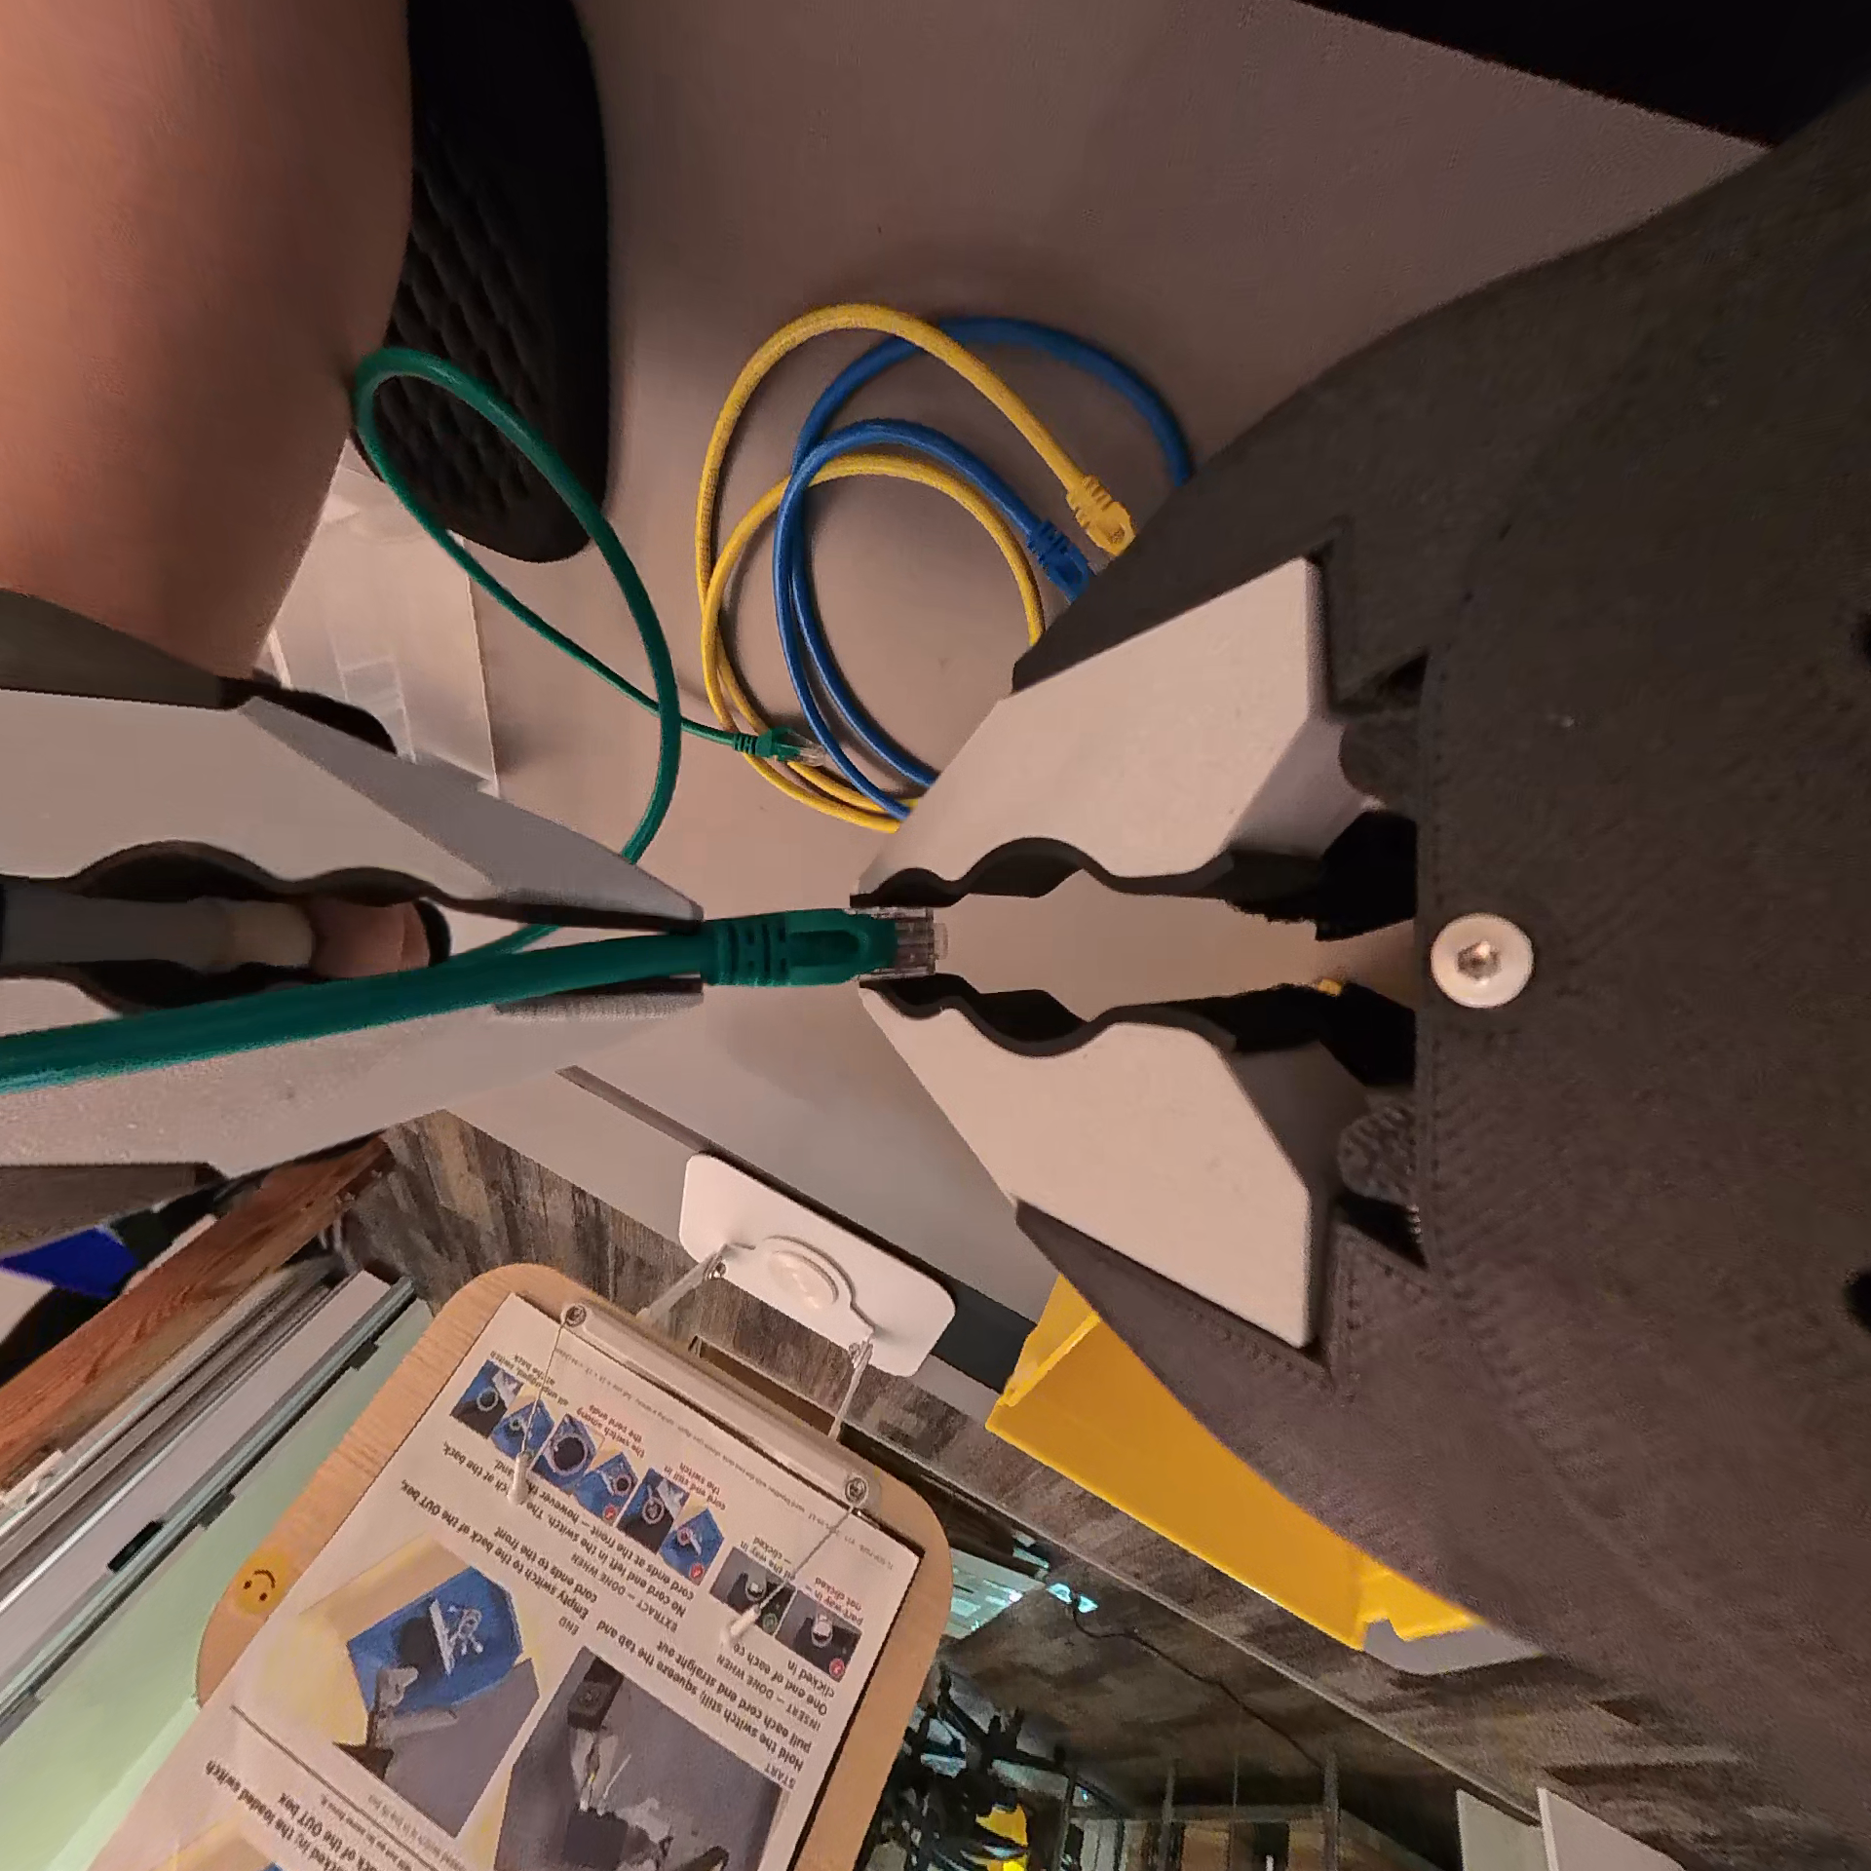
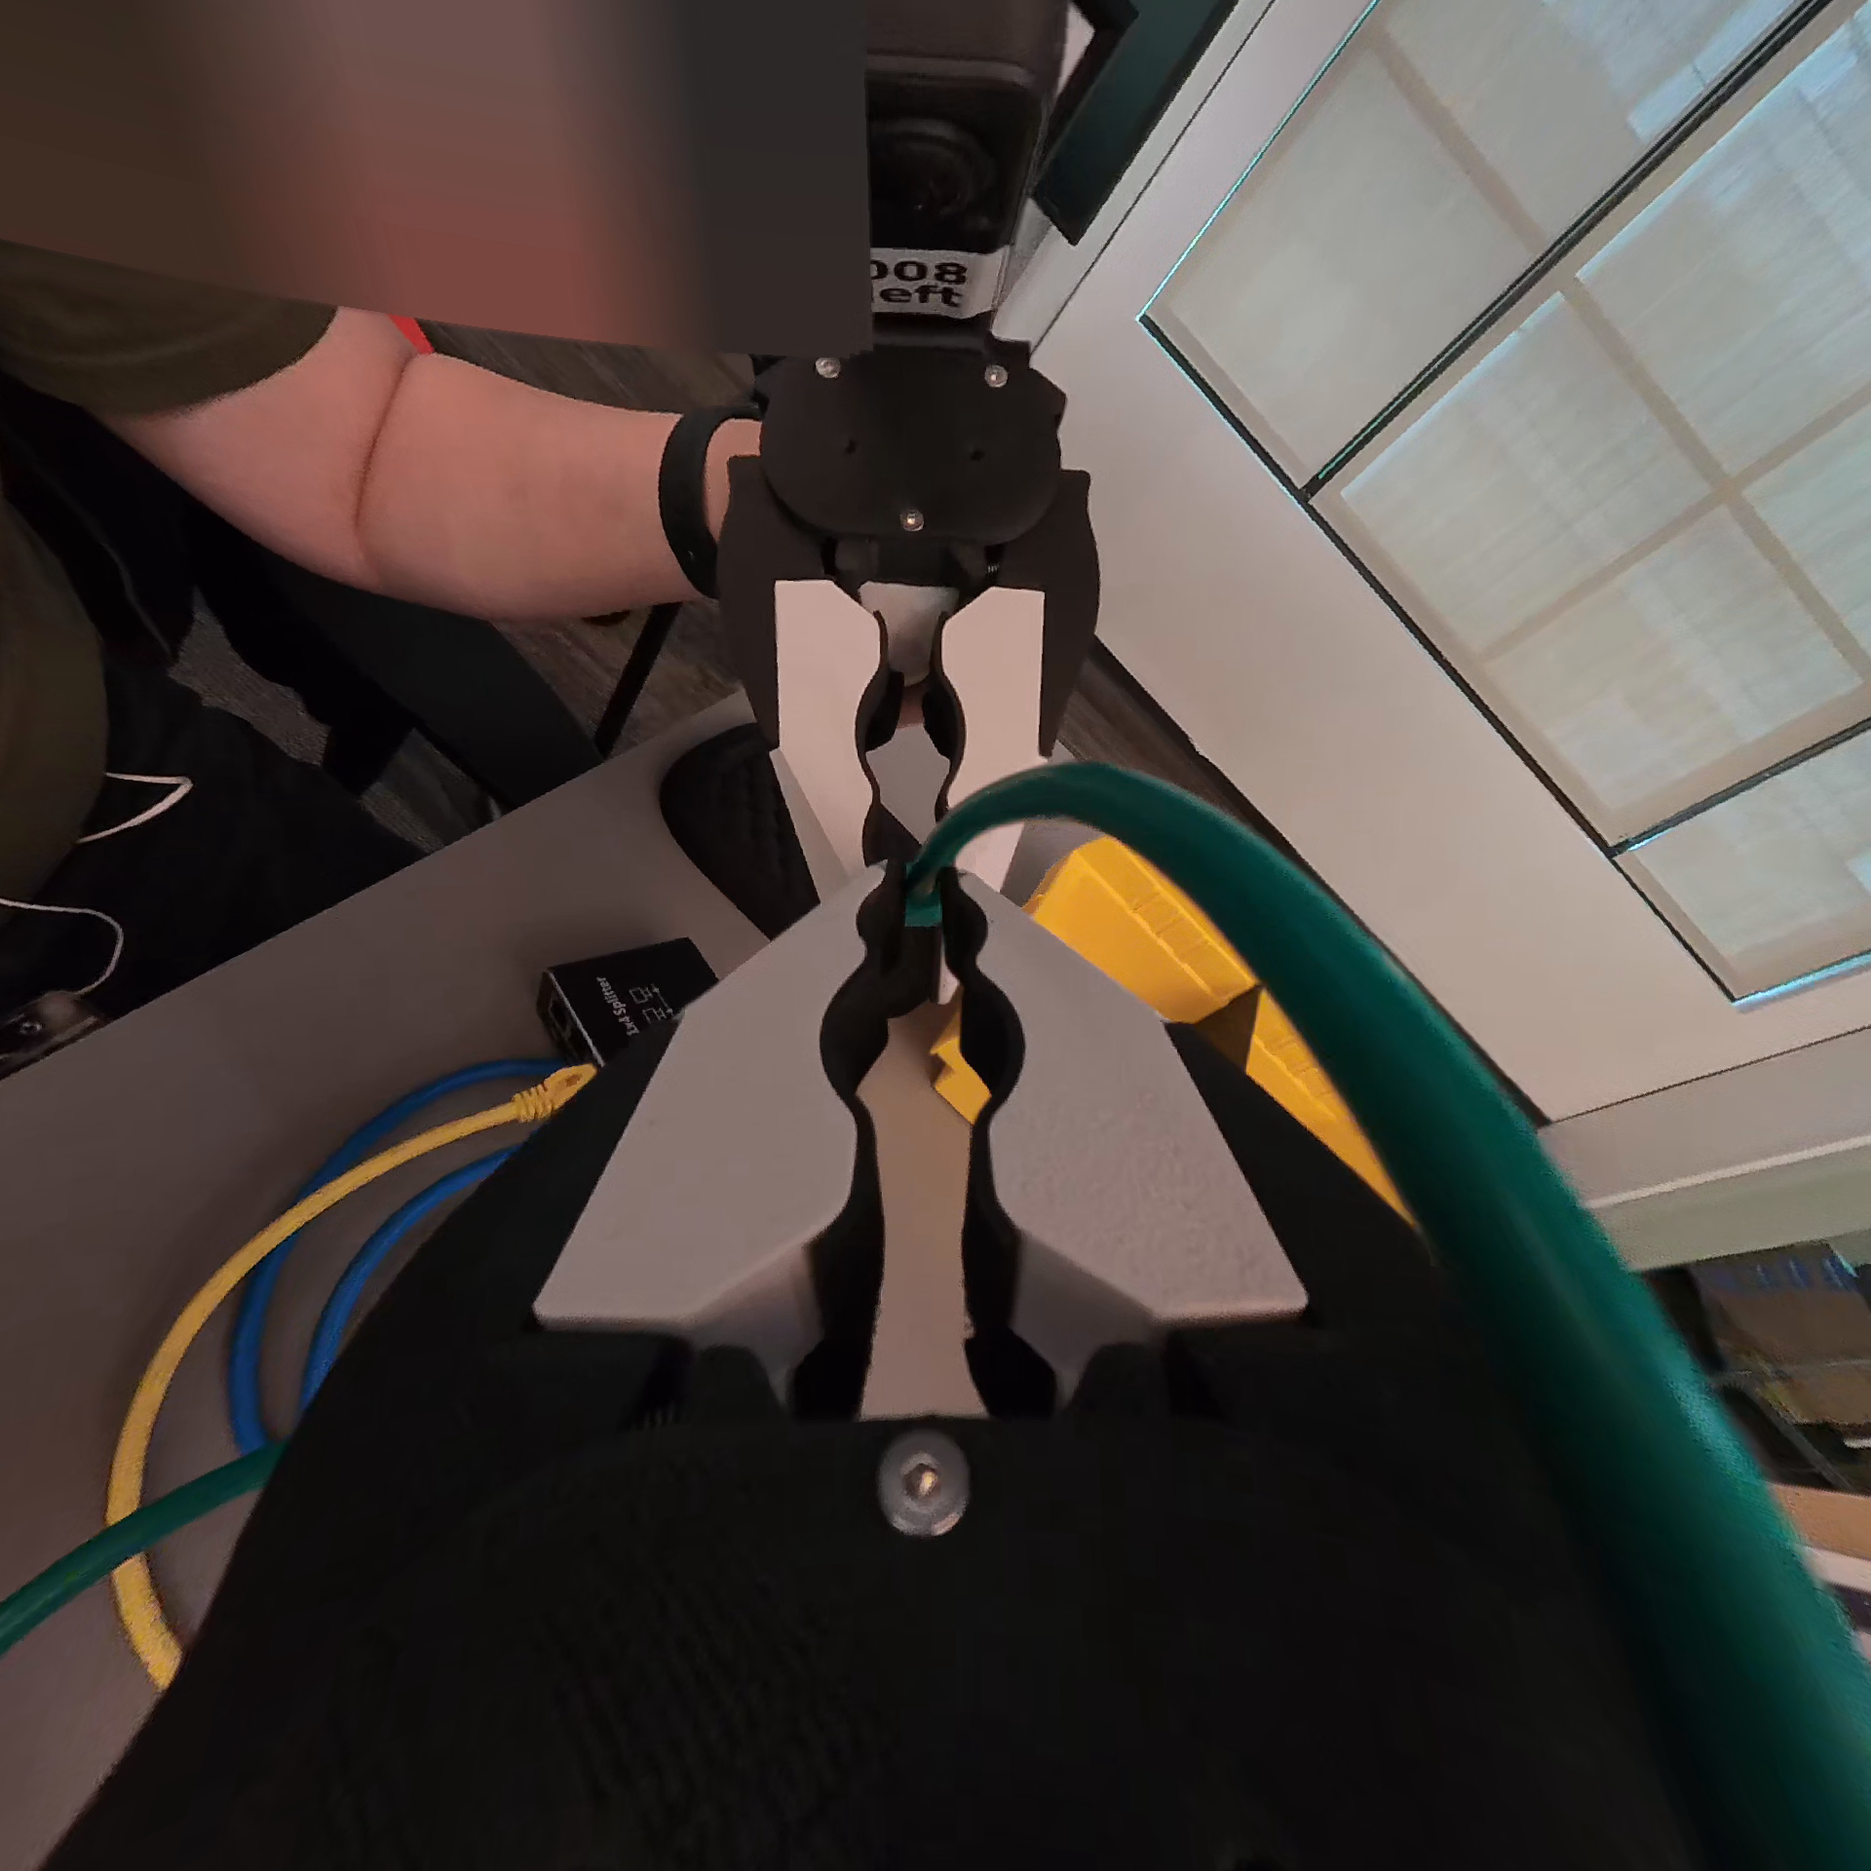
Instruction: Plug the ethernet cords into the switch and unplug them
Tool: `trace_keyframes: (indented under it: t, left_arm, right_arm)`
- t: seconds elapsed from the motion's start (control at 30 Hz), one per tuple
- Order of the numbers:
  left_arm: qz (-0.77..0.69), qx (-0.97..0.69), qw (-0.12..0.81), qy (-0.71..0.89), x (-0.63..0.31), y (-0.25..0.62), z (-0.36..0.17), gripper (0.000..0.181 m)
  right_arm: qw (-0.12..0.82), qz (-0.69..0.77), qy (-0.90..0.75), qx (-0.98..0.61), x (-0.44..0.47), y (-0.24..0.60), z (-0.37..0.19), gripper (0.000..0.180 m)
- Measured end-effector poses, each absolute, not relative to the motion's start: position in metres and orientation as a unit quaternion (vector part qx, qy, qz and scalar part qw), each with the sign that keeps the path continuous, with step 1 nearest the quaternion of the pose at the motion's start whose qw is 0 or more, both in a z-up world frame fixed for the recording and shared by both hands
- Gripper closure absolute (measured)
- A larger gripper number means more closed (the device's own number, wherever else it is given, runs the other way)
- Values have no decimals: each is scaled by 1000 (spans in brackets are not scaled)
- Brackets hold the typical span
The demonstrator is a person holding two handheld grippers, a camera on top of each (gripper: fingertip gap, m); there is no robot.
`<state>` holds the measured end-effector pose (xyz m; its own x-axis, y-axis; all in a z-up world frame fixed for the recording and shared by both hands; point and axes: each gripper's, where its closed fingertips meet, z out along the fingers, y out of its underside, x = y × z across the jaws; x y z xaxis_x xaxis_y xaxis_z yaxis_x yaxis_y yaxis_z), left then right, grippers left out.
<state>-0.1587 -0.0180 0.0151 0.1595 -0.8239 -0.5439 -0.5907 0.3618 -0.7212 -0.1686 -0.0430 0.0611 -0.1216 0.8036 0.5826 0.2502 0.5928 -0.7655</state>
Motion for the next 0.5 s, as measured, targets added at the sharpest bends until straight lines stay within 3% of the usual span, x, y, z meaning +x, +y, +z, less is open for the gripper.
trace_keyframes:
  t: [0.17, 0.3, 0.43, 0.5]
  left_arm:
    - [-156, -554, 560, 596, -163, -14, 31, 167]
    - [-342, -585, 535, 504, -170, -19, 47, 118]
    - [-615, -527, 471, 348, -183, -27, 83, 116]
    - [-683, -492, 451, 296, -187, -25, 93, 117]
  right_arm:
    - [579, 281, -677, -357, -172, -40, 73, 175]
    - [652, 303, -623, -309, -169, -39, 100, 175]
    - [707, 306, -581, -263, -165, -42, 119, 175]
    - [732, 300, -562, -243, -164, -43, 125, 175]
